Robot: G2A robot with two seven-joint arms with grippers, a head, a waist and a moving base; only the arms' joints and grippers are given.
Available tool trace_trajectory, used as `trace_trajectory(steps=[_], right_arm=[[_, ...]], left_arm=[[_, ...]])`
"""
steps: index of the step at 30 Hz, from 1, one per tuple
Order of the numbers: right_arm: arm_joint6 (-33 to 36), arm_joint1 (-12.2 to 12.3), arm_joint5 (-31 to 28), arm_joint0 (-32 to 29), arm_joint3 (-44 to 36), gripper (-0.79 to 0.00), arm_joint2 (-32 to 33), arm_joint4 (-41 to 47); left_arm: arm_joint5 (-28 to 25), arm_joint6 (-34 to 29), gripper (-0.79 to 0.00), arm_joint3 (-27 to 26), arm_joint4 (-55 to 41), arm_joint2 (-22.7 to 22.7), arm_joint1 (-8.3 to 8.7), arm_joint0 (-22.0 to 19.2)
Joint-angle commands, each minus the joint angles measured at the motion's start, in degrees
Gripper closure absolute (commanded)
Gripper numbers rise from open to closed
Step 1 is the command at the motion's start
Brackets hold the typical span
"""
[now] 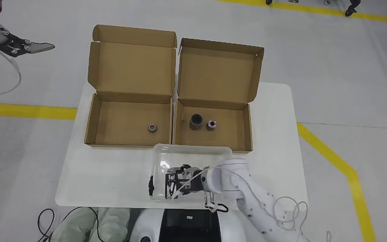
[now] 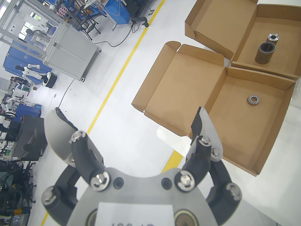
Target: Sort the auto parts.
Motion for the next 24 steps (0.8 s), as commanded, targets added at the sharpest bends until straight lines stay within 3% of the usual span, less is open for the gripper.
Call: trace_trajectory(steps=[1, 10, 18, 24], right_arm=[[1.4, 0.0, 0.4, 0.5, 0.8, -0.283, -0.8, 0.1], [2.3, 0.1, 3.3, 1.8, 3.1, -0.323, -3.6, -1.3], [1.7, 0.2, 4.8, 3.0, 5.1, -0.474, -5.5, -2.3], [2.1, -0.1, 6.2, 4.6, 7.4, -0.48, -7.5, -2.5]], left_arm=[[0.0, 0.0, -0.785, 0.0, 0.0, 0.0, 0.0, 0.0], [0.0, 0.0, -0.785, 0.0, 0.0, 0.0, 0.0, 0.0], [0.0, 0.0, -0.785, 0.0, 0.0, 0.0, 0.0, 0.0], [0.0, 0.0, -0.785, 0.0, 0.0, 0.0, 0.0, 0.0]])
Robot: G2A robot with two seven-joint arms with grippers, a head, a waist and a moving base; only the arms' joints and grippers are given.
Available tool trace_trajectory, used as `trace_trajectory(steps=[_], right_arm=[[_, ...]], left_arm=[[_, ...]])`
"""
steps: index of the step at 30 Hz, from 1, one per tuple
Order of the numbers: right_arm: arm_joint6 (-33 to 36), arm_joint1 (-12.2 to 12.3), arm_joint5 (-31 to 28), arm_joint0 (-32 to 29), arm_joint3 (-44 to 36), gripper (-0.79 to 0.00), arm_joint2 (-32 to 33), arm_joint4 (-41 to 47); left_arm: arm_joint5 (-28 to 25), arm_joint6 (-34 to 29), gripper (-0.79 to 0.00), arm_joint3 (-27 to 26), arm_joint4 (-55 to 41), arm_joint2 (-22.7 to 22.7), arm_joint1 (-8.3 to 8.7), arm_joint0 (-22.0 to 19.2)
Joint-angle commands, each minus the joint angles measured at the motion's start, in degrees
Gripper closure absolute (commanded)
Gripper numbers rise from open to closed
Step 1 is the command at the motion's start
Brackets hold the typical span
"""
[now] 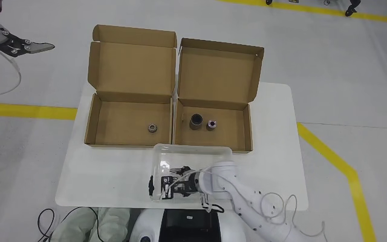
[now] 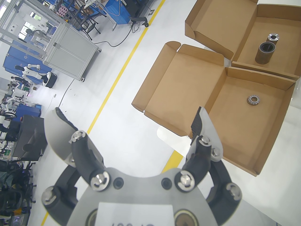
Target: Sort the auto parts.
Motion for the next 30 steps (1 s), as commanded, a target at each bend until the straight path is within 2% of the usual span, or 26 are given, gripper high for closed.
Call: trace_trajectory(steps=[1, 7, 12, 16, 18, 19, 26, 27, 28, 29, 30], right_arm=[[-0.1, -0.1, 0.5, 0.5, 0.7, -0.48, -0.6, 0.1], [-1.1, -0.5, 2.6, 1.6, 2.5, -0.502, -2.5, -0.8], [-1.6, -0.6, 3.7, 2.2, 3.6, -0.437, -3.6, -1.4], [-1.7, -0.6, 4.7, 2.5, 3.7, -0.332, -4.2, -2.3], [-1.6, -0.6, 5.3, 2.5, 3.6, -0.225, -4.5, -2.9], [-1.6, -0.6, 5.4, 2.5, 3.6, -0.197, -4.6, -3.0], [-2.4, -0.5, 7.0, 2.7, 3.5, -0.132, -4.8, -3.8], [-2.9, -0.5, 7.3, 2.6, 3.4, -0.108, -4.7, -3.7], [-3.2, -0.5, 7.7, 2.6, 3.3, -0.037, -4.6, -3.8], [-3.3, -0.5, 8.1, 2.6, 3.2, 0.0, -4.5, -4.0], [-3.6, -0.4, 8.4, 2.5, 3.1, 0.0, -4.4, -4.0]], left_arm=[[0.0, 0.0, -0.785, 0.0, 0.0, 0.0, 0.0, 0.0], [0.0, 0.0, -0.785, 0.0, 0.0, 0.0, 0.0, 0.0], [0.0, 0.0, -0.785, 0.0, 0.0, 0.0, 0.0, 0.0], [0.0, 0.0, -0.785, 0.0, 0.0, 0.0, 0.0, 0.0], [0.0, 0.0, -0.785, 0.0, 0.0, 0.0, 0.0, 0.0], [0.0, 0.0, -0.785, 0.0, 0.0, 0.0, 0.0, 0.0], [0.0, 0.0, -0.785, 0.0, 0.0, 0.0, 0.0, 0.0], [0.0, 0.0, -0.785, 0.0, 0.0, 0.0, 0.0, 0.0], [0.0, 0.0, -0.785, 0.0, 0.0, 0.0, 0.0, 0.0], [0.0, 0.0, -0.785, 0.0, 0.0, 0.0, 0.0, 0.0], [0.0, 0.0, -0.785, 0.0, 0.0, 0.0, 0.0, 0.0]])
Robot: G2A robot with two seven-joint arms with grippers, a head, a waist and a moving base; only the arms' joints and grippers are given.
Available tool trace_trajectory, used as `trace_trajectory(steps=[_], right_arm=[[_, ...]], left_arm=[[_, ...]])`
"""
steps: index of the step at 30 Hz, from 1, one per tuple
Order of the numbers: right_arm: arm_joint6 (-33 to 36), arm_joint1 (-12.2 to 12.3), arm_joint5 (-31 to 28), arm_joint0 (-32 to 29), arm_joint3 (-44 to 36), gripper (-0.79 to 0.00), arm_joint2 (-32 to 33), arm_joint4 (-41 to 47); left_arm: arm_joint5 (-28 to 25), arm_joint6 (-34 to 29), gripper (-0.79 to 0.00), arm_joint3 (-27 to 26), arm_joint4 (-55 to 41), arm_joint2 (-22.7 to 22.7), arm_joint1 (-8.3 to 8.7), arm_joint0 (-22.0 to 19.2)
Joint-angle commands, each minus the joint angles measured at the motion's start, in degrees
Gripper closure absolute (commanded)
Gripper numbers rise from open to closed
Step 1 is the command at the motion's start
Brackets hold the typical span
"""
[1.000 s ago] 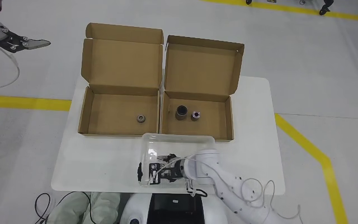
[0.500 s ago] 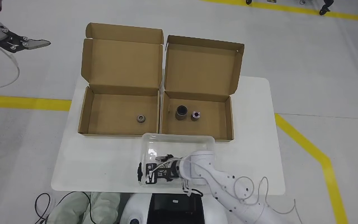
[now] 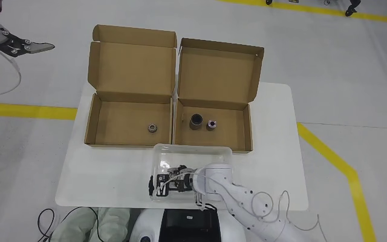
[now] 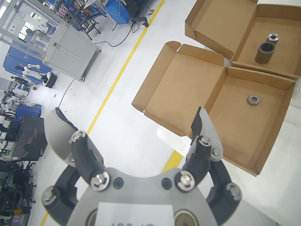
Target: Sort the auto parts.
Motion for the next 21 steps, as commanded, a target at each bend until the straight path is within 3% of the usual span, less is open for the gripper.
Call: trace_trajectory(steps=[1, 21], right_arm=[[-0.5, 0.1, 0.6, -0.2, -0.3, 0.0, 0.3, 0.1], [-11.1, 3.5, -2.7, -7.1, -14.2, 0.0, 9.3, 7.7]], left_arm=[[0.0, 0.0, -0.785, 0.0, 0.0, 0.0, 0.0, 0.0], [0.0, 0.0, -0.785, 0.0, 0.0, 0.0, 0.0, 0.0]])
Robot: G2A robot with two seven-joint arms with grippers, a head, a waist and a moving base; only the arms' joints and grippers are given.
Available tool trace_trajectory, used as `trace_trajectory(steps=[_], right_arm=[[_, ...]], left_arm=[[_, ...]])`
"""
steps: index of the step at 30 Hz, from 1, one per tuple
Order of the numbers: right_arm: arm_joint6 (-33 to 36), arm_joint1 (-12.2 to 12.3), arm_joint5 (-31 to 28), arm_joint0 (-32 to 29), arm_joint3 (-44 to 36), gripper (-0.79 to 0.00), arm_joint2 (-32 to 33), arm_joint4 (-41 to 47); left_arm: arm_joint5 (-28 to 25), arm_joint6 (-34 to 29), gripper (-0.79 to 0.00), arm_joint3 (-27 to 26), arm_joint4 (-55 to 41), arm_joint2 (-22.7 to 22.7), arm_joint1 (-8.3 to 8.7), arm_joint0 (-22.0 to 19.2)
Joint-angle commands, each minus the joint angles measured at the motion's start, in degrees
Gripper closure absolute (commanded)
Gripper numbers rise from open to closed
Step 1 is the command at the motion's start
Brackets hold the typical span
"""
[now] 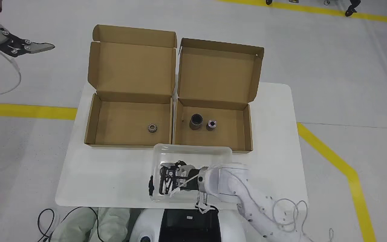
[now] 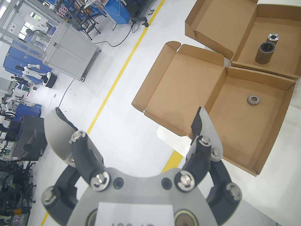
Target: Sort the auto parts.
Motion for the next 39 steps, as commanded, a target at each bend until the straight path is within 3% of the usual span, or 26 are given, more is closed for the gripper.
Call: trace_trajectory(steps=[1, 18, 39], right_arm=[[-1.4, 0.3, -0.2, -0.5, -1.3, 0.0, 0.9, 1.1], [-31.4, 2.0, -0.7, -2.6, -1.4, 0.0, 10.4, 7.1], [-34.6, 0.1, 5.3, 9.6, -7.7, 0.0, 7.6, 13.7]], left_arm=[[0.0, 0.0, -0.785, 0.0, 0.0, 0.0, 0.0, 0.0], [0.0, 0.0, -0.785, 0.0, 0.0, 0.0, 0.0, 0.0], [0.0, 0.0, -0.785, 0.0, 0.0, 0.0, 0.0, 0.0]])
